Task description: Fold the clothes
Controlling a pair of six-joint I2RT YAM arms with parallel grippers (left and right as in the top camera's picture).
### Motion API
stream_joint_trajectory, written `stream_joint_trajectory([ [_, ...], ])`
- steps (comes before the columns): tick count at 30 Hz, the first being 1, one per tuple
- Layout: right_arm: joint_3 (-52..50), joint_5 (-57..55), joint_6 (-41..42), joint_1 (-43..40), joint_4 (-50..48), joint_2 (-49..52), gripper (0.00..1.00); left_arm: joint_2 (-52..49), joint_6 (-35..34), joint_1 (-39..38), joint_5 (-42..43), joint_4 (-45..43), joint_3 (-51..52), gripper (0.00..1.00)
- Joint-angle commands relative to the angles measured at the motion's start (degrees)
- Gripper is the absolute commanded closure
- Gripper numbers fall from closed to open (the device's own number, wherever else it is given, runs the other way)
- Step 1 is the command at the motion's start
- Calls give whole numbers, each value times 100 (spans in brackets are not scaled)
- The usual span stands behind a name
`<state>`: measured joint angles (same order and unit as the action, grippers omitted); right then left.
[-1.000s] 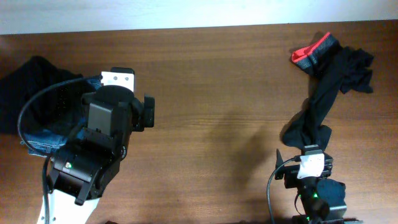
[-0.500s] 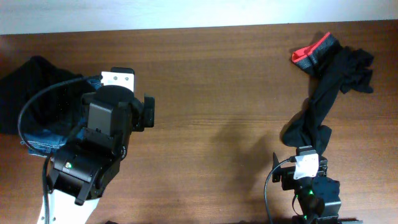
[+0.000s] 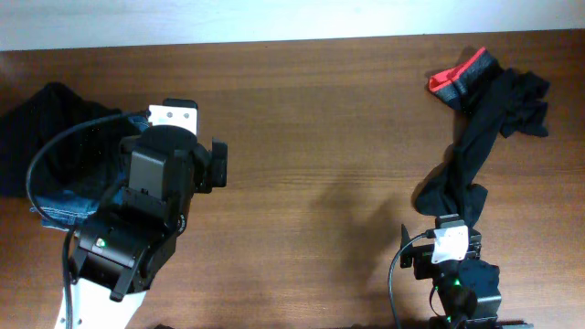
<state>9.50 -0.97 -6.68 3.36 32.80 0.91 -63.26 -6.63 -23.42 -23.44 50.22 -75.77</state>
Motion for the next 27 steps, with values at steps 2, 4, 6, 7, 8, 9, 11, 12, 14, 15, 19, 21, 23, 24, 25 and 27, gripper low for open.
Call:
stream_joint_trajectory([
  [2,-22,55,-37,-39,-2,-66,1,175,76,-7,-420,-42,-92,1],
  [4,-22,55,-37,-39,-2,-66,1,319,74,120,-490,-76,-20,1],
  [6,-22,55,-37,-39,-2,-66,1,514,68,367,-452,-234,195,1],
  [7,-22,52,-37,-39,-2,-66,1,621,59,501,-393,-396,350,1],
  [8,-22,52,-37,-39,-2,-66,1,748,46,651,-291,-640,551,1],
  [9,-22,52,-37,-39,-2,-66,1,879,46,802,-151,-929,778,1],
  [11,-22,52,-37,-39,-2,-66,1,1180,48,1113,197,-1628,1342,1],
  [12,-22,52,-37,-39,-2,-66,1,1379,50,1283,422,-2028,1700,1],
  [14,-22,55,-37,-39,-2,-61,1,1729,50,1521,791,-2634,2321,1],
  [15,-22,55,-37,-39,-2,-61,1,1932,52,1637,968,-2933,2675,1],
  [19,-22,55,-37,-39,-2,-61,1,2597,214,1923,1377,-3620,3738,1],
  [21,-22,52,-37,-39,-2,-61,1,2850,516,1985,1515,-3788,4092,1],
  [23,-22,55,-37,-39,-2,-61,1,3080,763,2006,1580,-3829,4363,1],
  [24,-22,52,-37,-39,-2,-61,1,3209,804,2013,1580,-3821,4503,1],
  [25,-22,55,-37,-39,-2,-61,1,3320,824,2020,1578,-3825,4627,1],
  [27,-22,52,-37,-39,-2,-61,1,3536,824,2022,1576,-3827,4872,1],
])
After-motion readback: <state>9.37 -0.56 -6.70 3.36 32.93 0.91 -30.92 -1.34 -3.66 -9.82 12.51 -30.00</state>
